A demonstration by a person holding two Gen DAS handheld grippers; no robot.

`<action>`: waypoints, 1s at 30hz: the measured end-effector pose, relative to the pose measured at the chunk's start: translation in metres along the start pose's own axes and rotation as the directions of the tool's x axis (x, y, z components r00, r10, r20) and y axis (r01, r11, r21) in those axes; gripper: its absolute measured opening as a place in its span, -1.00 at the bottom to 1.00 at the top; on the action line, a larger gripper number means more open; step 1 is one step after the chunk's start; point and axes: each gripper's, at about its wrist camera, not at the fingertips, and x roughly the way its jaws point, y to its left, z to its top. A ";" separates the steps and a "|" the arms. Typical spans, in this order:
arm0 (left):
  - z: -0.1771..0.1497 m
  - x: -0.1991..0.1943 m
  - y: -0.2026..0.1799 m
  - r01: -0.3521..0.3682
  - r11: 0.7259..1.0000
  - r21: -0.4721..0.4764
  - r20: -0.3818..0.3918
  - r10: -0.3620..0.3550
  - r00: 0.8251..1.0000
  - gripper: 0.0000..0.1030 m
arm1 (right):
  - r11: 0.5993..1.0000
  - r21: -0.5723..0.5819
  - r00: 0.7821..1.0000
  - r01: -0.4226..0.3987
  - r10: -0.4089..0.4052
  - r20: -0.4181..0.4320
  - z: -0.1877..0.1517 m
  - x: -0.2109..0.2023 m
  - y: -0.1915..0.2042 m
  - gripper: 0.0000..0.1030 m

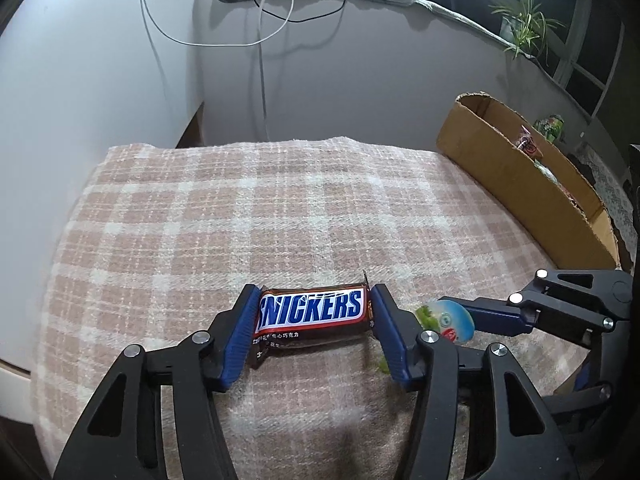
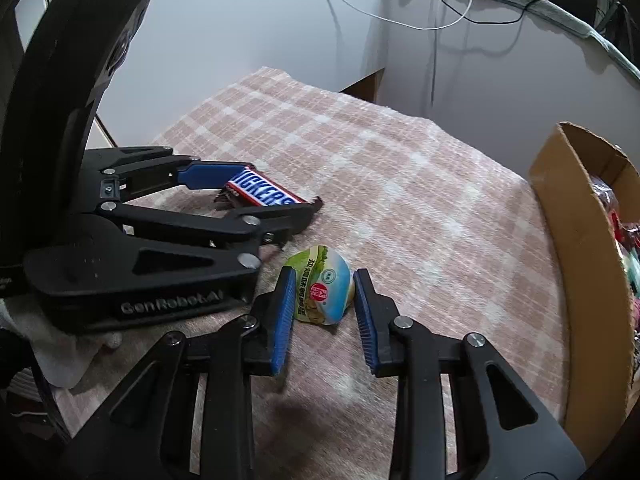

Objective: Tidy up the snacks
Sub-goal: 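Grasp the Snickers bar with the left gripper while the right grasps the green jelly pouch, then lift and carry the Snickers bar over the box with the left gripper while the right carries the pouch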

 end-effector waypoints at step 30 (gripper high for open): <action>0.012 -0.053 -0.027 0.031 0.999 0.028 0.113 -0.034 0.993 0.04 | 0.991 0.127 0.989 0.043 -0.060 0.133 -0.014 -0.093 -0.064 -0.47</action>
